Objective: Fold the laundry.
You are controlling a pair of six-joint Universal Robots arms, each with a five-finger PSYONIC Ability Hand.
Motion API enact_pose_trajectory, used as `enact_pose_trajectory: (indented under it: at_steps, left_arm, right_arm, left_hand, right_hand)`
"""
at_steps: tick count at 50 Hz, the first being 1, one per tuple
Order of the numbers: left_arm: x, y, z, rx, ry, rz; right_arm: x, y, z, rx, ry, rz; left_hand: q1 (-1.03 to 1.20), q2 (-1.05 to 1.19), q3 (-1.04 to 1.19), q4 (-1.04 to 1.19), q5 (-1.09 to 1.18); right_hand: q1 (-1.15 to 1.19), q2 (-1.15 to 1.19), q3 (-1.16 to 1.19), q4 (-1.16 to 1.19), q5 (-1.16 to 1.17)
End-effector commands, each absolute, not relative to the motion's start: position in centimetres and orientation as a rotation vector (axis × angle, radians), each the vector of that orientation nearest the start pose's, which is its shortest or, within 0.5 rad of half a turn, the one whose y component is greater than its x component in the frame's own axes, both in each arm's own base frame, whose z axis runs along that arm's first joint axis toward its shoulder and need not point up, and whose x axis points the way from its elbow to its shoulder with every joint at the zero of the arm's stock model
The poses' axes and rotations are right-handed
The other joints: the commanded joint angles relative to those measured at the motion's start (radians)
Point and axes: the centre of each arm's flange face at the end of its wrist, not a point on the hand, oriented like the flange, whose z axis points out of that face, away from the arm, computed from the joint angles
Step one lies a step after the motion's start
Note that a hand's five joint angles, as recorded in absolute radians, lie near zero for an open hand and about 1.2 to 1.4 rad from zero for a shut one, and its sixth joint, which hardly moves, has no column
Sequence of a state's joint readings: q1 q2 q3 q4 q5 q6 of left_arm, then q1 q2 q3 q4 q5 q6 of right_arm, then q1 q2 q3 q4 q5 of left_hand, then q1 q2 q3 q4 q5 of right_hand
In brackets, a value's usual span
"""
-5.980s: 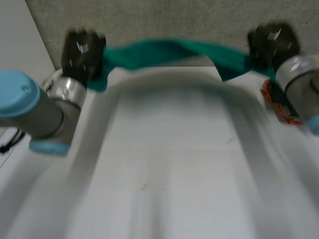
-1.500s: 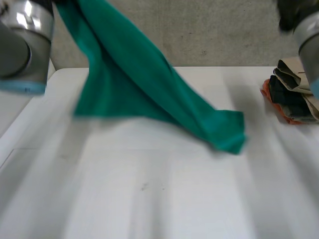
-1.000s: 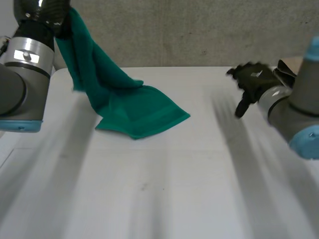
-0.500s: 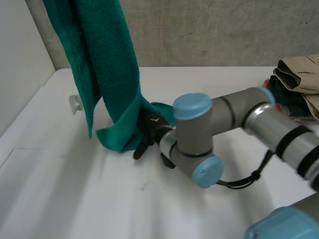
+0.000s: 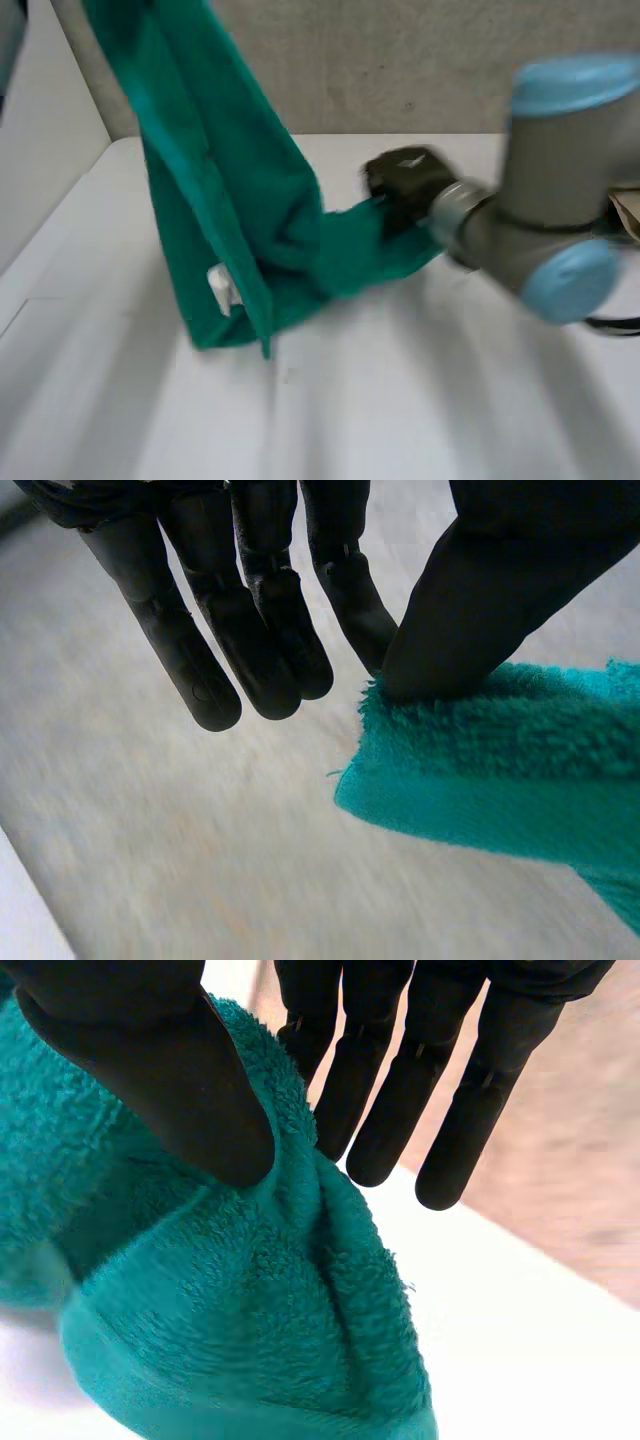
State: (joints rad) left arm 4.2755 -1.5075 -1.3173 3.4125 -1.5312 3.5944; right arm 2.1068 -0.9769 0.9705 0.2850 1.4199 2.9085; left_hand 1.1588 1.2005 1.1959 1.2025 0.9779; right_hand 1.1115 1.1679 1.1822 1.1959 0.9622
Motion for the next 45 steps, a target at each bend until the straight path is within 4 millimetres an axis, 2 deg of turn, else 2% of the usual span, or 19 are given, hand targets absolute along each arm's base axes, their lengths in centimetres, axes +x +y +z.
enact_pose_trajectory:
  at_steps: [1, 2, 3, 6, 7, 9, 11, 12, 14, 19, 21, 23, 24, 26, 28, 32, 37, 43, 45]
  left_arm:
    - [-23.6, -23.8, 35.7, 0.783, 1.663, -2.501]
    - [-23.6, -23.6, 34.6, 0.801, 1.701, -2.474]
    - [-23.6, -23.2, 32.4, 0.837, 1.778, -2.414]
    - [-23.6, -22.8, 29.4, 0.88, 1.88, -2.333]
    - [-23.8, -22.6, 27.6, 0.911, 1.936, -2.29]
    - [-24.4, -22.6, 25.5, 0.953, 1.993, -2.244]
    - [-25.9, -21.9, 22.9, 1.048, 2.06, -2.193]
    - [-26.4, -21.6, 22.2, 1.076, 2.077, -2.179]
    - [-27.4, -21.1, 20.9, 1.133, 2.11, -2.148]
    - [-27.6, -21.7, 21.3, 1.119, 2.093, -2.168]
    - [-27.6, -21.9, 21.9, 1.106, 2.075, -2.188]
    - [-27.5, -22.0, 22.4, 1.093, 2.057, -2.205]
    - [-27.4, -22.1, 22.7, 1.084, 2.047, -2.217]
    - [-27.1, -22.1, 24.0, 1.058, 2.009, -2.255]
    - [-26.9, -22.1, 24.6, 1.042, 1.989, -2.275]
    - [-26.4, -22.1, 26.0, 1.004, 1.945, -2.319]
    - [-25.9, -21.9, 27.5, 0.975, 1.892, -2.369]
    - [-25.9, -21.9, 28.1, 0.963, 1.865, -2.395]
    - [-25.9, -22.1, 28.3, 0.955, 1.857, -2.404]
  right_arm:
    - [29.2, -31.4, 27.6, -1.215, 2.148, -1.864]
    - [28.8, -32.3, 26.5, -1.245, 2.184, -1.841]
    - [28.6, -32.7, 26.1, -1.258, 2.198, -1.834]
    - [28.1, -34.6, 23.5, -1.334, 2.258, -1.8]
    - [28.0, -35.0, 22.9, -1.359, 2.266, -1.792]
    - [28.1, -35.5, 21.7, -1.411, 2.276, -1.773]
    - [28.4, -36.0, 19.6, -1.502, 2.277, -1.743]
    - [28.5, -36.2, 19.1, -1.521, 2.278, -1.742]
    - [28.6, -37.1, 18.1, -1.546, 2.275, -1.794]
    - [27.9, -38.6, 18.5, -1.428, 2.29, -2.017]
    - [27.3, -37.9, 19.0, -1.355, 2.308, -2.057]
    - [26.7, -37.0, 21.0, -1.294, 2.294, -2.108]
    - [25.9, -35.6, 23.4, -1.234, 2.275, -2.153]
    - [25.0, -34.1, 25.3, -1.177, 2.267, -2.18]
    - [24.2, -32.4, 25.8, -1.125, 2.291, -2.15]
    - [23.5, -30.1, 23.1, -1.075, 2.403, -1.933]
    - [23.4, -27.8, 20.2, -0.983, 2.467, -1.661]
    - [24.2, -27.6, 17.9, -0.888, 2.384, -1.6]
    - [24.8, -28.3, 15.8, -0.877, 2.362, -1.6]
  left_hand:
    - [0.237, 0.196, 0.2, 0.194, 0.244]
    - [0.237, 0.196, 0.2, 0.194, 0.244]
    - [0.237, 0.196, 0.2, 0.194, 0.244]
    - [0.237, 0.196, 0.2, 0.194, 0.244]
    - [0.237, 0.196, 0.2, 0.194, 0.244]
    - [0.237, 0.196, 0.2, 0.194, 0.244]
    - [0.237, 0.196, 0.2, 0.194, 0.244]
    - [0.237, 0.196, 0.2, 0.194, 0.244]
    - [0.237, 0.196, 0.2, 0.194, 0.244]
    - [0.237, 0.196, 0.2, 0.194, 0.244]
    - [0.237, 0.196, 0.2, 0.194, 0.244]
    - [0.237, 0.196, 0.2, 0.194, 0.244]
    - [0.237, 0.196, 0.2, 0.194, 0.244]
    - [0.237, 0.196, 0.2, 0.194, 0.244]
    - [0.237, 0.196, 0.2, 0.194, 0.244]
    - [0.237, 0.196, 0.2, 0.194, 0.244]
    - [0.237, 0.196, 0.2, 0.194, 0.244]
    - [0.237, 0.196, 0.2, 0.194, 0.244]
    - [0.237, 0.196, 0.2, 0.194, 0.244]
  right_hand:
    - [0.285, 0.228, 0.214, 0.2, 0.26]
    - [0.285, 0.228, 0.214, 0.2, 0.26]
    - [0.285, 0.228, 0.214, 0.2, 0.26]
    - [0.285, 0.228, 0.214, 0.2, 0.26]
    - [0.285, 0.228, 0.214, 0.2, 0.26]
    - [0.285, 0.228, 0.214, 0.2, 0.26]
    - [0.285, 0.228, 0.214, 0.2, 0.26]
    - [0.027, -0.029, -0.044, -0.057, 0.002]
    - [-0.937, -0.993, -1.008, -1.021, -0.962]
    - [-0.937, -0.993, -1.008, -1.021, -0.962]
    - [-0.937, -0.993, -1.008, -1.021, -0.962]
    - [-0.937, -0.993, -1.008, -1.021, -0.962]
    - [-0.937, -0.993, -1.008, -1.021, -0.962]
    - [-0.937, -0.993, -1.008, -1.021, -0.962]
    - [-0.937, -0.993, -1.008, -1.021, -0.962]
    - [-0.798, -0.854, -0.869, -0.882, -0.823]
    - [-0.759, -0.816, -0.83, -0.844, -0.785]
    - [-0.683, -0.74, -0.754, -0.768, -0.708]
    - [-0.627, -0.684, -0.698, -0.712, -0.653]
